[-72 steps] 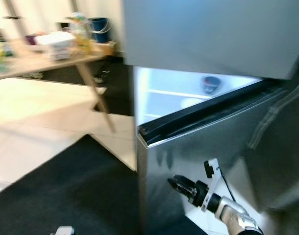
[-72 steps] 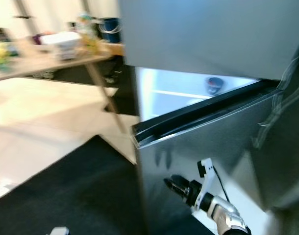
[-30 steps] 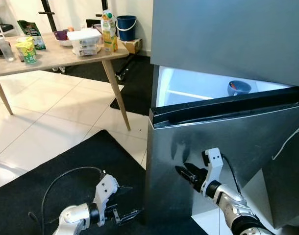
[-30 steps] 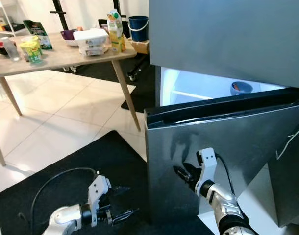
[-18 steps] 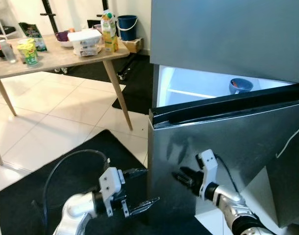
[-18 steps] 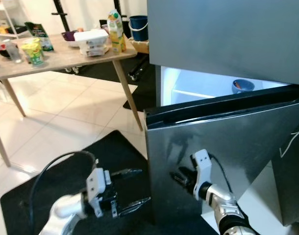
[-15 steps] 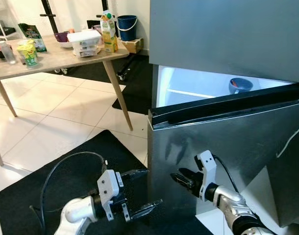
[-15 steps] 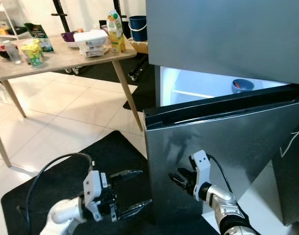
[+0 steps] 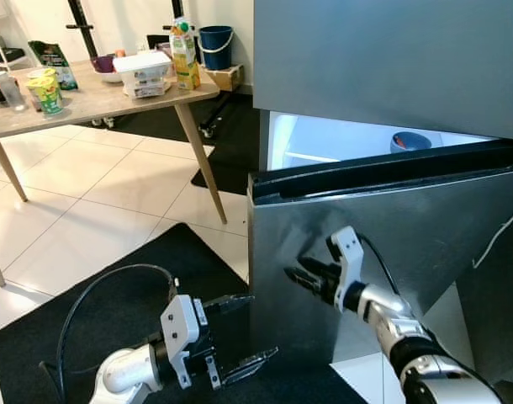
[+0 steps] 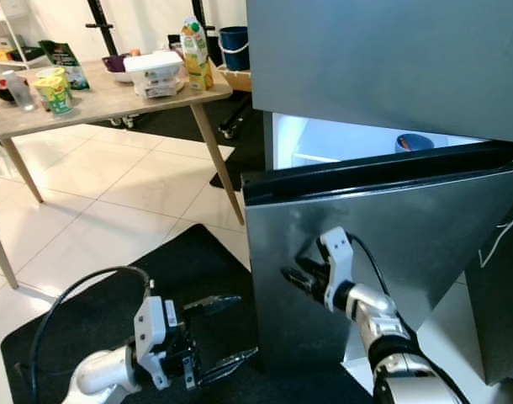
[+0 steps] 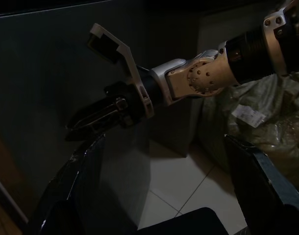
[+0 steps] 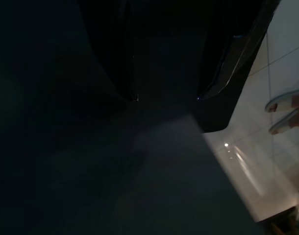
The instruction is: Restocking fridge
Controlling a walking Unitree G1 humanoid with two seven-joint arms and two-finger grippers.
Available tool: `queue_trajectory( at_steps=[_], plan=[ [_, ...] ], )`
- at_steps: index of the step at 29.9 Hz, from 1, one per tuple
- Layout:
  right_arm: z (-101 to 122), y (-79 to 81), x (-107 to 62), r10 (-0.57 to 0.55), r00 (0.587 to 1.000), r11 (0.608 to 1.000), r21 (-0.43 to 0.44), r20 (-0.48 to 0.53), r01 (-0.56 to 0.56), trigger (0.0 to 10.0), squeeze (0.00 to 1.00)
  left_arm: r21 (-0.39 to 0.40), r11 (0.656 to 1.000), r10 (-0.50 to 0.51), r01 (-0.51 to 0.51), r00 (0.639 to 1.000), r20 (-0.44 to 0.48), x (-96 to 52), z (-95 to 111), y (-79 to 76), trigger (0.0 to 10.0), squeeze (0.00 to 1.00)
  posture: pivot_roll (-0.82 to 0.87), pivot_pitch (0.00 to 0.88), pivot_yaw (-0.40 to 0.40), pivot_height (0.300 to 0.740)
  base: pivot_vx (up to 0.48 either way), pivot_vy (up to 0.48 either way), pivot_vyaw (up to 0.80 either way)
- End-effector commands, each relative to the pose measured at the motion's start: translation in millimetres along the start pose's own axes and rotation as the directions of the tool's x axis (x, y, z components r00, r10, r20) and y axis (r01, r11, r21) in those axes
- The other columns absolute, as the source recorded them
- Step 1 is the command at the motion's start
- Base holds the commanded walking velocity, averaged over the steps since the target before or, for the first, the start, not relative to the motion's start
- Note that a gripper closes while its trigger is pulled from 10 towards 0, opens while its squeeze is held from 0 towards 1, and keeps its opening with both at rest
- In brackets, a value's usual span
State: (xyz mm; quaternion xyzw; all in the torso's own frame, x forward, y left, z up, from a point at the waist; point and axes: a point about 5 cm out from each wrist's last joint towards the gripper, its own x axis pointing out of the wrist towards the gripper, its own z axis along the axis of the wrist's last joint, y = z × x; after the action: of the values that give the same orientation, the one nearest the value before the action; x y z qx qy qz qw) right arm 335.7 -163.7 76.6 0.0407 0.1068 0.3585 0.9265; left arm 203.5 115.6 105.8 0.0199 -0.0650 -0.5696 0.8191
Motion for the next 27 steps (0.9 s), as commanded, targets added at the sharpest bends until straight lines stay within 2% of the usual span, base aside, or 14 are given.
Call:
queue_trajectory(
  at_steps=[1,9,13,18,27],
  plan=[
    [-3.7,3.8,2.3,0.019,1.0,1.0,0.009,-0.015,-0.019,10.0,0.0,-0.002,1.0,0.002,-0.002,1.0,-0.025,-4.7,0.4,-0.9,10.0,0.0,-0.02,0.093,0.016,0.74,0.0,0.0,0.0],
    [5.8,4.7,10.5,0.038,0.999,0.999,-0.02,-0.026,-0.038,10.0,0.0,0.02,0.999,0.046,-0.045,0.999,-0.022,-4.9,4.3,4.2,10.0,0.0,-0.01,0.101,0.008,0.74,0.0,0.0,0.0],
    [14.7,3.4,16.1,0.025,0.999,0.999,-0.04,-0.027,-0.026,10.0,0.0,0.061,0.991,0.117,-0.117,0.993,0.002,-3.8,11.0,13.1,10.0,0.0,-0.01,0.108,0.005,0.74,0.0,0.0,0.0],
    [33.0,0.1,25.0,-0.01,1.0,0.997,-0.073,-0.015,0.009,10.0,0.0,0.094,0.97,0.223,-0.225,0.974,0.028,-8.4,20.5,20.4,10.0,0.0,0.01,0.12,0.004,0.74,0.0,0.0,0.0],
    [54.2,-7.1,30.5,-0.09,0.996,0.99,-0.109,0.014,0.091,10.0,0.0,0.116,0.939,0.323,-0.324,0.946,0.029,-19.5,25.2,28.9,10.0,0.0,0.02,0.13,0.008,0.74,0.0,0.0,0.0]
  ],
)
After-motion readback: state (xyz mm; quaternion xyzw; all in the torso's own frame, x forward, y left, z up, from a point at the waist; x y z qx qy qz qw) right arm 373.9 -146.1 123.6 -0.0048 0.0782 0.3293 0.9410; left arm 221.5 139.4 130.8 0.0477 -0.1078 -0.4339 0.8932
